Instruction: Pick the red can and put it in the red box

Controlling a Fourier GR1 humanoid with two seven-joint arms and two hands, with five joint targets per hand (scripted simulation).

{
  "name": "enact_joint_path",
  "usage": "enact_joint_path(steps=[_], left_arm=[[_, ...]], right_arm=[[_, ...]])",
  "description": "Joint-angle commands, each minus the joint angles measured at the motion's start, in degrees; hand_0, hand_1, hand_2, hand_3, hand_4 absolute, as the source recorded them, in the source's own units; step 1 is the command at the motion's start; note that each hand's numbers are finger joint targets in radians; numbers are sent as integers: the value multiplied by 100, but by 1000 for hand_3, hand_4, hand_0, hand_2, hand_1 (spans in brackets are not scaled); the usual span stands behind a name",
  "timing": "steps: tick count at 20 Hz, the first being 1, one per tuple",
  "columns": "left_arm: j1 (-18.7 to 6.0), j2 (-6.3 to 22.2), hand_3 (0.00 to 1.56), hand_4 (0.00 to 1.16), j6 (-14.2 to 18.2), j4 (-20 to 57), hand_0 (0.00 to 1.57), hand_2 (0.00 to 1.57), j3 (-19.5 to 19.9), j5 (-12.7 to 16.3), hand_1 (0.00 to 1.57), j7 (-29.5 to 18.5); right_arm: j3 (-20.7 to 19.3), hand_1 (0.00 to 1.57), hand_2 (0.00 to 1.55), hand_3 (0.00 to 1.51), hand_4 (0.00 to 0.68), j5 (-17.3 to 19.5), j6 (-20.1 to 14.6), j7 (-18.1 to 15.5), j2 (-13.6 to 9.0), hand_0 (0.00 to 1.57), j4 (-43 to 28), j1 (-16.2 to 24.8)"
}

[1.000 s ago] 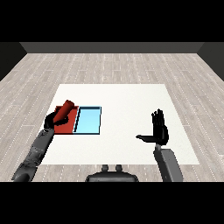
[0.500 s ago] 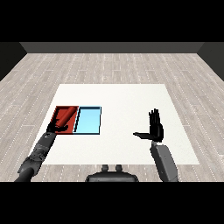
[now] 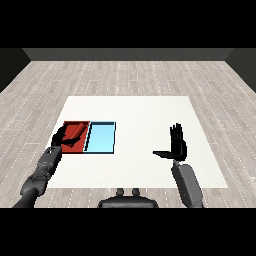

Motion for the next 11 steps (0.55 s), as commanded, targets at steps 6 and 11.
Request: enact_joint_path(steps=[6,11], left_arm=[[166,-965,0,0,-1967,-1726,0,0,1402,1786,0,-2373],[1117,-1684,0,0,-2411,-2948,0,0,932,1751,0,-2946]], right_arm=[[103,0,0,0,0,27,302,-184,-91,0,-41,217],[202,0,0,0,0,209,321,-198,-113,0,53,53]])
